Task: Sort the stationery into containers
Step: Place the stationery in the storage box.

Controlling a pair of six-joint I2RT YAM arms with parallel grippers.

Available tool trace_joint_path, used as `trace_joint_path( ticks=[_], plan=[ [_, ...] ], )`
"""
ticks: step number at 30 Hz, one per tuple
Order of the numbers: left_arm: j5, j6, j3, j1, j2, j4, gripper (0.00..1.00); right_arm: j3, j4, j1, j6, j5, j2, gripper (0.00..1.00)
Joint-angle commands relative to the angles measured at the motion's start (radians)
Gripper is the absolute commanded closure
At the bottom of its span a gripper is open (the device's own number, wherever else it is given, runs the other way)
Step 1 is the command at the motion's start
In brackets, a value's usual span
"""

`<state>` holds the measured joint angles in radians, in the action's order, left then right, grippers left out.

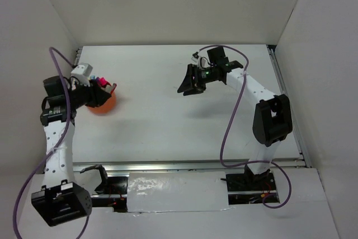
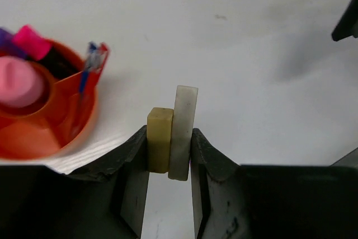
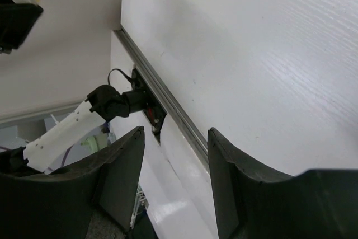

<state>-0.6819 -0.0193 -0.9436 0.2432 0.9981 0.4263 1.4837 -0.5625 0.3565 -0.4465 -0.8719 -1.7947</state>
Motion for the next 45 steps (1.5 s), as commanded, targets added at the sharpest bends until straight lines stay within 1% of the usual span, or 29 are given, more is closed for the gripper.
trace_joint_path(
  ticks=[1, 2, 3, 4, 5, 7, 8, 11, 13, 16, 19, 20, 21, 22, 24, 25, 29, 32, 33, 34, 39, 44, 45],
  plan=[
    [-0.126, 0.191, -0.086, 0.205, -0.024, 0.228, 1.0, -0.007, 0.003, -0.002, 0.022, -0.003, 0.069, 0.44],
    [-0.148, 0.214, -0.096, 0.252, -0.012, 0.247, 1.0, -0.008, 0.006, -0.001, 0.022, -0.003, 0.067, 0.44],
    [-0.175, 0.263, -0.107, 0.353, -0.003, 0.264, 1.0, -0.007, 0.004, -0.002, 0.022, -0.003, 0.067, 0.44],
    [-0.232, 0.283, -0.127, 0.395, 0.013, 0.278, 1.0, -0.008, 0.006, -0.004, 0.019, -0.004, 0.067, 0.44],
    [-0.251, 0.31, -0.136, 0.459, 0.049, 0.293, 1.0, -0.01, 0.01, -0.004, 0.019, -0.006, 0.067, 0.44],
    [-0.298, 0.361, -0.165, 0.499, 0.121, 0.31, 1.0, -0.008, 0.006, -0.004, 0.019, -0.007, 0.061, 0.44],
    [-0.303, 0.416, -0.175, 0.527, 0.144, 0.327, 0.99, -0.008, 0.006, -0.004, 0.019, -0.007, 0.063, 0.44],
    [-0.288, 0.496, -0.205, 0.553, 0.229, 0.339, 0.97, -0.008, 0.003, -0.002, 0.025, -0.006, 0.063, 0.44],
    [-0.269, 0.527, -0.225, 0.554, 0.285, 0.345, 0.97, -0.01, 0.004, -0.002, 0.025, -0.004, 0.064, 0.44],
    [-0.286, 0.548, -0.221, 0.562, 0.329, 0.335, 0.98, -0.013, 0.012, -0.002, 0.02, -0.009, 0.058, 0.44],
    [-0.37, 0.573, -0.167, 0.561, 0.324, 0.286, 0.96, -0.008, 0.012, -0.004, 0.019, -0.022, 0.047, 0.45],
    [-0.384, 0.559, -0.118, 0.559, 0.317, 0.252, 0.96, -0.007, 0.013, -0.004, 0.019, -0.024, 0.041, 0.45],
    [-0.398, 0.538, -0.094, 0.559, 0.292, 0.159, 0.96, -0.005, 0.012, -0.002, 0.019, -0.027, 0.037, 0.45],
    [-0.415, 0.485, -0.042, 0.556, 0.281, 0.107, 0.96, -0.005, 0.012, -0.004, 0.019, -0.033, 0.035, 0.45],
    [-0.426, 0.454, -0.003, 0.541, 0.26, -0.01, 0.96, -0.003, 0.01, -0.005, 0.022, -0.036, 0.031, 0.45],
    [-0.432, 0.447, 0.023, 0.533, 0.257, -0.038, 0.95, -0.006, 0.01, -0.005, 0.02, -0.035, 0.029, 0.45],
    [-0.452, 0.417, 0.06, 0.501, 0.267, -0.139, 0.94, -0.008, 0.012, -0.005, 0.022, -0.036, 0.029, 0.45],
    [-0.447, 0.328, 0.089, 0.498, 0.284, -0.271, 0.94, -0.008, 0.013, -0.002, 0.022, -0.035, 0.029, 0.45],
    [-0.444, 0.274, 0.097, 0.496, 0.289, -0.311, 0.94, -0.01, 0.013, -0.005, 0.022, -0.033, 0.029, 0.45],
    [-0.439, 0.259, 0.106, 0.496, 0.293, -0.369, 0.95, -0.01, 0.015, -0.004, 0.022, -0.033, 0.029, 0.45],
    [-0.43, 0.21, 0.132, 0.49, 0.313, -0.471, 0.94, -0.013, 0.015, -0.005, 0.022, -0.032, 0.028, 0.45],
    [-0.416, 0.199, 0.152, 0.476, 0.336, -0.535, 0.92, -0.005, 0.013, -0.002, 0.019, -0.03, 0.018, 0.45],
    [-0.413, 0.191, 0.158, 0.476, 0.343, -0.547, 0.9, -0.002, 0.013, -0.004, 0.019, -0.029, 0.017, 0.45]
  ],
)
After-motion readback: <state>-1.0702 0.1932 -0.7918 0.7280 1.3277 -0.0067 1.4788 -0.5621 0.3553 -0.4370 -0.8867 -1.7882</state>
